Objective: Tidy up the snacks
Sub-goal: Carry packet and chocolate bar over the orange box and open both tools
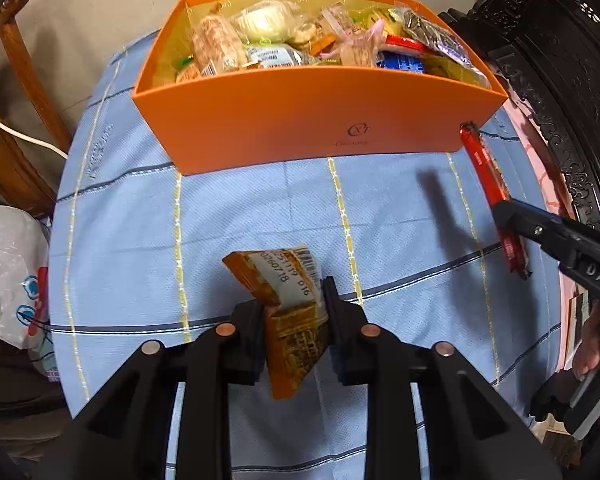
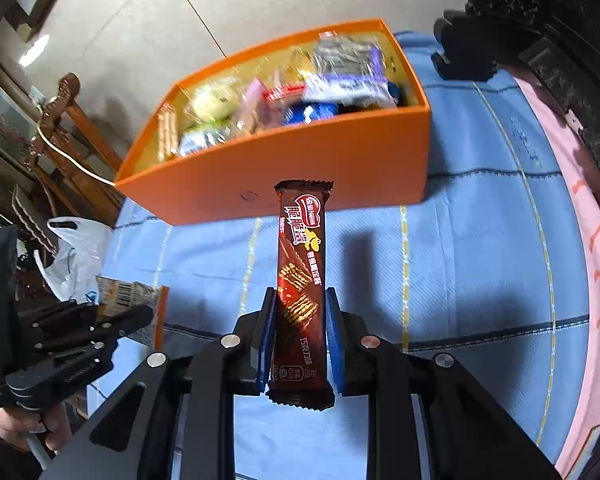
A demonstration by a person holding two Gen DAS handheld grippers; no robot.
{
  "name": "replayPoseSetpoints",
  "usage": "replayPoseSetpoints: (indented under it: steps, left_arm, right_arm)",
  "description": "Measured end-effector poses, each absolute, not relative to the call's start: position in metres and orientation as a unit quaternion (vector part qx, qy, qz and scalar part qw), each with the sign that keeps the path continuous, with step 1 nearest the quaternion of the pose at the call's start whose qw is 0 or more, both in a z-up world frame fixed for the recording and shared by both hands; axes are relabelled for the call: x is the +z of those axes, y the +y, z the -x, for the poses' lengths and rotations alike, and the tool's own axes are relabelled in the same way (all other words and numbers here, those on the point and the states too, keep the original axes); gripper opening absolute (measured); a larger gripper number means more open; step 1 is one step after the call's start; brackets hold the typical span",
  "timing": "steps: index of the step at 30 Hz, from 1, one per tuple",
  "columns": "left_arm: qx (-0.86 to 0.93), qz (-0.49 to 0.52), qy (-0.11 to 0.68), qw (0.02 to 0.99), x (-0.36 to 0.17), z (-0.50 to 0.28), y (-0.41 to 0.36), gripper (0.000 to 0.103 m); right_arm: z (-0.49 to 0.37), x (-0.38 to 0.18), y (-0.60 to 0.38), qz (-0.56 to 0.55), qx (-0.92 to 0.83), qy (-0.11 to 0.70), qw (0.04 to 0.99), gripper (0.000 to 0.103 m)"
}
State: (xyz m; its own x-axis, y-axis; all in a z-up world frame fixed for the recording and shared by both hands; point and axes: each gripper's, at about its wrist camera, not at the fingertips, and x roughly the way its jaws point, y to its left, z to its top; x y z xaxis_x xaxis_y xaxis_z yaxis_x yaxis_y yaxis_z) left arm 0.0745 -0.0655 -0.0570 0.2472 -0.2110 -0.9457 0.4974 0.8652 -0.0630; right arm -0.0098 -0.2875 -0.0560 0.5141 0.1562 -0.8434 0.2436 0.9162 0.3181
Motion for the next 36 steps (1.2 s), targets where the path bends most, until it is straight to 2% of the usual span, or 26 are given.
replayPoseSetpoints:
  steps: [11, 12, 21, 26, 35, 36]
  left_arm:
    - [-0.228, -0.124, 0.545, 0.797, -0.031, -0.087, -0.076, 0.021]
    - [-0.228, -0.121, 0.547, 0.796, -0.031, -0.089, -0.076, 0.018]
    - [-0.229, -0.102, 0.563, 0.787, -0.037, -0.098, -0.076, 0.017]
    - [-0.239, -0.076, 0.557, 0.792, -0.018, -0.110, -0.072, 0.017]
    - [-0.246, -0.060, 0.467, 0.847, 0.051, -0.179, -0.101, 0.017]
    - [-0.244, -0.059, 0.457, 0.853, 0.051, -0.194, -0.111, 0.020]
  right_arm:
    - [-0.012, -0.016, -0.277, -0.184, 0.009, 0.456, 0.871, 0.023]
    - [-0.014, -0.015, -0.276, -0.186, 0.011, 0.454, 0.871, 0.023]
    - [-0.023, -0.014, -0.279, -0.198, 0.020, 0.453, 0.869, 0.023]
    - [-0.028, -0.008, -0.284, -0.203, 0.019, 0.444, 0.873, 0.023]
    - [-0.087, 0.026, -0.302, -0.198, -0.003, 0.387, 0.901, 0.023]
    - [-0.096, 0.027, -0.305, -0.197, -0.013, 0.381, 0.903, 0.026]
